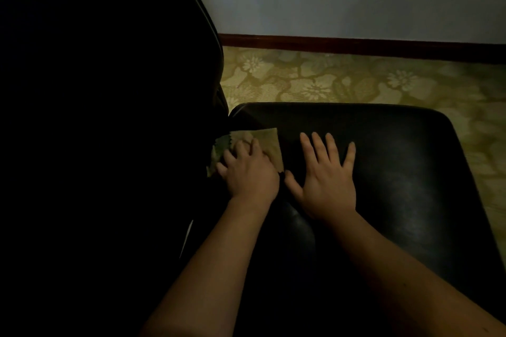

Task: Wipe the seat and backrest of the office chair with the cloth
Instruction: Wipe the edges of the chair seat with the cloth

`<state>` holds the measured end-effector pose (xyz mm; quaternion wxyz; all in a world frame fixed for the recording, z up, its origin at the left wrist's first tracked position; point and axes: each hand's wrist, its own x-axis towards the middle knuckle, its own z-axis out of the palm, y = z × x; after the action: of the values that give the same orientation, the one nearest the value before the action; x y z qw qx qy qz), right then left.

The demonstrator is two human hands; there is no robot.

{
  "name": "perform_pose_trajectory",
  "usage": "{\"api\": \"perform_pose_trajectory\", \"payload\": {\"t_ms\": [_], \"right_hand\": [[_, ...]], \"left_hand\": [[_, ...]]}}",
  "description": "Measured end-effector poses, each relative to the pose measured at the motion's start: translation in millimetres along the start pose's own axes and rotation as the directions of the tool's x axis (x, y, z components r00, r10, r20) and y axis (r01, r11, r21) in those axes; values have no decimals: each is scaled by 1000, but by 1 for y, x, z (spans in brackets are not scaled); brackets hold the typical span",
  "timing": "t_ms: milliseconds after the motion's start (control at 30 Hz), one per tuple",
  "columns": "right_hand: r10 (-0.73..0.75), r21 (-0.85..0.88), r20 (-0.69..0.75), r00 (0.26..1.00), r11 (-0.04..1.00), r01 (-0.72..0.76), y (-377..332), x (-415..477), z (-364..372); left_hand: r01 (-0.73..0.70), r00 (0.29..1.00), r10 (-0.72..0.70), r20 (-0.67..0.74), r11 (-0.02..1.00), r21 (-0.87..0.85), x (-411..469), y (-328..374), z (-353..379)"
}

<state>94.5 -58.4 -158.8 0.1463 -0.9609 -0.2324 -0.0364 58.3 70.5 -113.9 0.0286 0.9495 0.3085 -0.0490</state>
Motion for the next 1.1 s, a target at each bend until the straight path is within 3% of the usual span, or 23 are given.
{"api": "perform_pose_trajectory", "payload": {"t_ms": [67, 167, 300, 400, 600, 833, 1100], "right_hand": [[-4, -1, -1, 1000, 1000, 4, 0, 0, 0], [-10, 0, 5, 1000, 1000, 10, 0, -1, 0], [-10, -3, 21, 1000, 1000, 10, 0, 0, -1], [-19, 1, 30, 999, 1000, 19, 1, 1, 0], [-17, -3, 9, 1000, 1000, 17, 0, 0, 3], [-9, -10, 1, 1000, 1000, 9, -1, 1, 2], [-8, -11, 3, 1000, 1000, 8, 0, 1, 2]], "left_hand": [[-59, 998, 59, -2, 998, 36, 8, 1, -4], [-117, 986, 122, 110, 992, -49, 27, -5, 3], [13, 991, 4, 135, 992, -128, 62, 2, 5], [88, 990, -77, 118, 992, -88, 80, 12, -8], [3, 993, 11, 121, 993, -119, 56, 14, 8], [57, 983, -17, 181, 974, -221, 104, 10, -1], [-25, 986, 70, 152, 960, -279, 141, 16, -7]]}}
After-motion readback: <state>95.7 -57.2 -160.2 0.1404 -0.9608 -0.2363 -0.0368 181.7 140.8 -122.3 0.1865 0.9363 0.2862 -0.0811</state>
